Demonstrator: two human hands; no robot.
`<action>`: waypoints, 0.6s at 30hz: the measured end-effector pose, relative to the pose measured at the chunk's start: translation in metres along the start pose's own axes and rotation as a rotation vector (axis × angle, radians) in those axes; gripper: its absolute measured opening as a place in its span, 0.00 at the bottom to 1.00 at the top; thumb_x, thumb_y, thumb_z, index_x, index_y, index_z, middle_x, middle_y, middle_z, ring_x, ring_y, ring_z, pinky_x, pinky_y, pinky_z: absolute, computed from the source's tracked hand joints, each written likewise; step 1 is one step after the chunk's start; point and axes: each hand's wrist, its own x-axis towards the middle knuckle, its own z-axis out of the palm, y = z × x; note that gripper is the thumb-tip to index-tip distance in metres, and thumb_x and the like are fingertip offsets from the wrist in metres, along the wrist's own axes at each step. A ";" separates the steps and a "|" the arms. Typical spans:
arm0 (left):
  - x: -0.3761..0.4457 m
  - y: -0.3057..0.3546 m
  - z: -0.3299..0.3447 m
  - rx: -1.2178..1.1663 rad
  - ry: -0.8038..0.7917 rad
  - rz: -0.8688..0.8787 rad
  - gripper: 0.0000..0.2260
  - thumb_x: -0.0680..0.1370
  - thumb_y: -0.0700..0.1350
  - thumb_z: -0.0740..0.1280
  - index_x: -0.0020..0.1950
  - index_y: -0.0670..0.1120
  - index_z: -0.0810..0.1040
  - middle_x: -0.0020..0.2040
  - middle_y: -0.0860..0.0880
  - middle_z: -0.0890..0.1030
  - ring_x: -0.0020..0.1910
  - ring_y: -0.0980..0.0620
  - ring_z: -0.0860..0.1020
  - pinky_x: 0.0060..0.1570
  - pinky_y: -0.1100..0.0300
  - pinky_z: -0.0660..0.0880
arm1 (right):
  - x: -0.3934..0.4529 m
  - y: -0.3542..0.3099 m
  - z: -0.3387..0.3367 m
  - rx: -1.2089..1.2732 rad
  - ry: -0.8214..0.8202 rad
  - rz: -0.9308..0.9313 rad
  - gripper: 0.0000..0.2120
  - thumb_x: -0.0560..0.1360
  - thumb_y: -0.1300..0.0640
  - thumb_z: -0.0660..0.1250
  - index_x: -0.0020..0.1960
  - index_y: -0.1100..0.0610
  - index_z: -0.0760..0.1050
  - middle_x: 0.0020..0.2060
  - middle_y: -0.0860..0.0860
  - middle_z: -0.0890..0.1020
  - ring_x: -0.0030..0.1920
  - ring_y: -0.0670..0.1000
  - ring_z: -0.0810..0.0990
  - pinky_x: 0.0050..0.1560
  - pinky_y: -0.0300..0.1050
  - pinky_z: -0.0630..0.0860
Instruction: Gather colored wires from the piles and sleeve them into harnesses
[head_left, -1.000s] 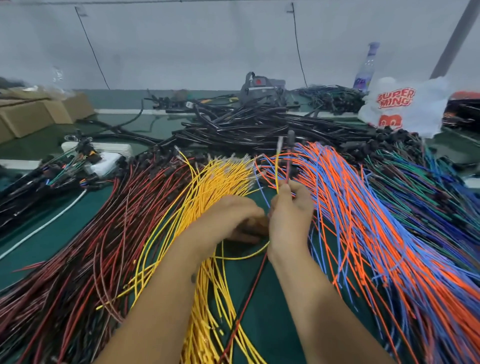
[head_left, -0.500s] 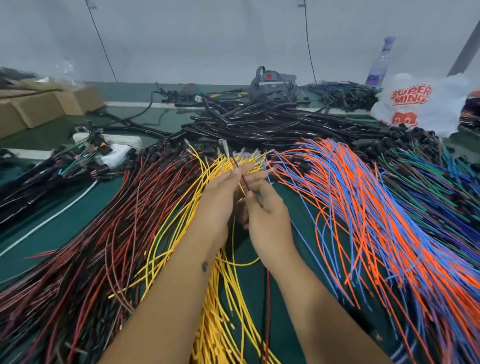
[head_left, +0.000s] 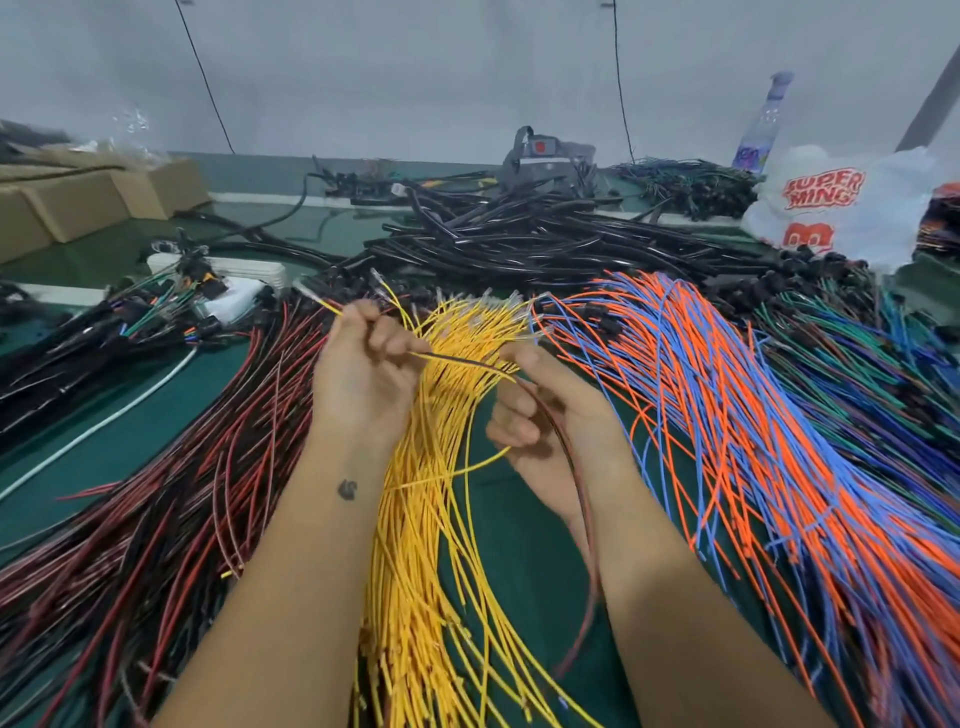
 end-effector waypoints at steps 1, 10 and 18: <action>0.001 0.004 -0.002 -0.009 0.024 0.038 0.16 0.84 0.46 0.50 0.39 0.46 0.68 0.27 0.53 0.64 0.23 0.57 0.64 0.25 0.65 0.69 | -0.001 0.000 0.001 0.037 -0.031 0.019 0.05 0.71 0.57 0.65 0.40 0.57 0.78 0.23 0.49 0.70 0.20 0.46 0.68 0.23 0.36 0.66; 0.012 0.027 -0.020 0.364 0.281 0.353 0.15 0.83 0.42 0.52 0.38 0.47 0.70 0.23 0.55 0.61 0.22 0.57 0.58 0.21 0.65 0.57 | -0.005 0.005 0.000 0.058 -0.212 0.138 0.12 0.64 0.54 0.76 0.43 0.61 0.83 0.31 0.53 0.80 0.28 0.47 0.78 0.30 0.36 0.76; 0.018 0.013 -0.027 0.556 0.160 0.164 0.14 0.83 0.43 0.52 0.44 0.45 0.74 0.22 0.56 0.63 0.21 0.58 0.62 0.23 0.67 0.66 | -0.004 -0.017 -0.012 0.237 0.102 -0.041 0.06 0.65 0.58 0.66 0.30 0.59 0.74 0.22 0.52 0.70 0.17 0.45 0.62 0.20 0.35 0.59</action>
